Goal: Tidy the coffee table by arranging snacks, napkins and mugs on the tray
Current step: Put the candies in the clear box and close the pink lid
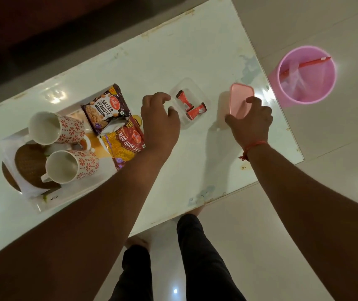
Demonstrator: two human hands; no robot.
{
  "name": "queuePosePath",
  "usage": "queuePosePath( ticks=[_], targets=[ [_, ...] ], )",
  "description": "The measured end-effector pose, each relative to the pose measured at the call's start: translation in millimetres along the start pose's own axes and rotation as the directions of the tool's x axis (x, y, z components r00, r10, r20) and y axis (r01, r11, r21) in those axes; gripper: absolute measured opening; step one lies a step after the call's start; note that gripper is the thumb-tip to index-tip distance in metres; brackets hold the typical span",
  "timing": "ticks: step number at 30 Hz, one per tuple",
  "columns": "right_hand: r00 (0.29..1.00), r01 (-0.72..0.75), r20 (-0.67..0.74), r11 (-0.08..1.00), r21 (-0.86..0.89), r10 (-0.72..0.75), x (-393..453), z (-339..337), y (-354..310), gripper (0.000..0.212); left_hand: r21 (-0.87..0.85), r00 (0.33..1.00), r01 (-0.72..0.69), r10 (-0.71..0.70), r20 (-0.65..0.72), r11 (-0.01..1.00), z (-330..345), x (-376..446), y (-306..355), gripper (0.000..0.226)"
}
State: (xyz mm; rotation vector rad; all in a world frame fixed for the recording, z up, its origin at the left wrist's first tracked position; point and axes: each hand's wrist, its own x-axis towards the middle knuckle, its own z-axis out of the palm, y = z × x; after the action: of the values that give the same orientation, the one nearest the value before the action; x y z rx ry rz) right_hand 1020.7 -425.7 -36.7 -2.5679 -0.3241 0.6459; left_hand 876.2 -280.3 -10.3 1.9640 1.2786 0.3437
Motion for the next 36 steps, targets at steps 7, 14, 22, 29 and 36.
queuePosePath(
  ticks=[7,14,22,29,36],
  targets=[
    [0.97,-0.003,0.197,0.801,0.599,-0.144,-43,-19,-49,0.043,-0.236,0.979,0.204,-0.194,0.066,0.95,-1,2,18,0.029],
    [0.839,-0.086,0.451,0.746,0.661,-0.303,-54,-11,-61,0.044,-0.496,0.866,0.489,-0.468,0.177,0.717,6,7,25,0.029],
    [0.891,0.356,0.248,0.925,0.135,-0.38,-28,4,-69,0.057,-0.482,0.831,0.536,-0.534,0.157,0.693,14,6,25,0.027],
    [0.864,0.501,0.134,0.806,-0.315,-0.485,-8,28,-70,0.05,-0.434,0.806,0.543,-0.591,0.03,0.718,24,19,24,0.028],
    [0.879,0.467,0.117,0.781,-0.416,-0.463,-2,39,-66,0.048,-0.412,0.779,0.587,-0.625,0.051,0.697,31,26,22,0.029]
  ],
)
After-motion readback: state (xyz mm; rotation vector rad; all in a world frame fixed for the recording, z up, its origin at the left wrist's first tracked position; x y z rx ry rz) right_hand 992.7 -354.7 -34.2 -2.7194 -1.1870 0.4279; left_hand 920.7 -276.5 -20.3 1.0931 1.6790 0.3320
